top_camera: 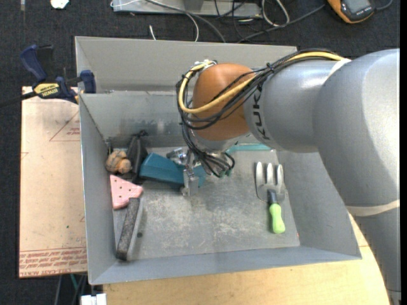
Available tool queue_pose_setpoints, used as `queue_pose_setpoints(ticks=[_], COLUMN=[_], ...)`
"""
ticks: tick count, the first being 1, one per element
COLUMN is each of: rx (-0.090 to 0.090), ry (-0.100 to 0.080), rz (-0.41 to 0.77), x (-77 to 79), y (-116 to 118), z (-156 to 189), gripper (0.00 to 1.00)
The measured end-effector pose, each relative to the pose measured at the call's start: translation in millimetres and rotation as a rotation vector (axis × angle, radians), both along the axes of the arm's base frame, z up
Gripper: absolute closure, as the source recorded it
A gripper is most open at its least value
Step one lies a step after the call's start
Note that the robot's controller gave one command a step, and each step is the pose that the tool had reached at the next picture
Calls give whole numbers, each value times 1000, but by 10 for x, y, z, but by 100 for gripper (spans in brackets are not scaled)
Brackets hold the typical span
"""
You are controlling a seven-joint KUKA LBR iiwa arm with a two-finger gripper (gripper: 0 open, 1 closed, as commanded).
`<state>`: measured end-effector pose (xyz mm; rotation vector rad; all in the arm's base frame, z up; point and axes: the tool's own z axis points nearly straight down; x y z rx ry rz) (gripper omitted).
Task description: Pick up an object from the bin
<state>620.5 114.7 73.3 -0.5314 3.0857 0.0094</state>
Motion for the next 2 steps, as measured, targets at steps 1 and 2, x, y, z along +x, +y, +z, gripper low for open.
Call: queue_pose_setpoints(ticks=[1,2], rx=[-2,-3], ry=[10,12], rz=[2,60], x=[52,-68], y=[57,2], z=[510,1396], gripper=[100,100])
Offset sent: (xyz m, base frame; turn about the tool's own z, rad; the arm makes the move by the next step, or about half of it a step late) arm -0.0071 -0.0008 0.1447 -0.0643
